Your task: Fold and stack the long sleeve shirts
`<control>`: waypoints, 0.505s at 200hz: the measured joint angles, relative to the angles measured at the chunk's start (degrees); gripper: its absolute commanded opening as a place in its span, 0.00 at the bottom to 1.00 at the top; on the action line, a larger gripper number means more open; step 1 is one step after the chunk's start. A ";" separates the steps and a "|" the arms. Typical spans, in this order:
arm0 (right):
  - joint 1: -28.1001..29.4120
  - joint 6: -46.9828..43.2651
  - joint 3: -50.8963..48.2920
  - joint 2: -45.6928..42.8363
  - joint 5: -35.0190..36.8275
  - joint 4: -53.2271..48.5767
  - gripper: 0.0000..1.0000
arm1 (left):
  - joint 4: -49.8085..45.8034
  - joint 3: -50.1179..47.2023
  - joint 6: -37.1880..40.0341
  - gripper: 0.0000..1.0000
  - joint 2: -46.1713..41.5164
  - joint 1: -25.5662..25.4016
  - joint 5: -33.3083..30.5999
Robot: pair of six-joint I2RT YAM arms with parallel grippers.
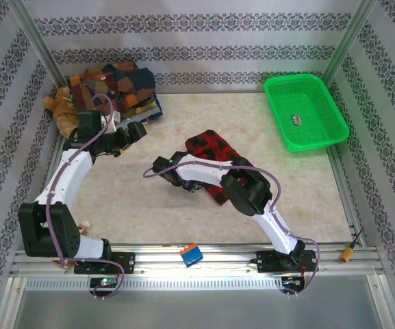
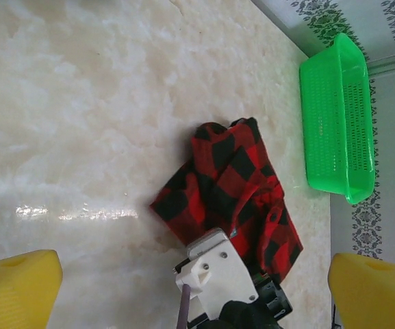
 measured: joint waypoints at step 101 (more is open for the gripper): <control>-1.22 12.41 -6.67 -24.63 -38.62 9.38 0.80 | 5.11 -5.53 -7.15 1.00 -2.51 -0.46 1.42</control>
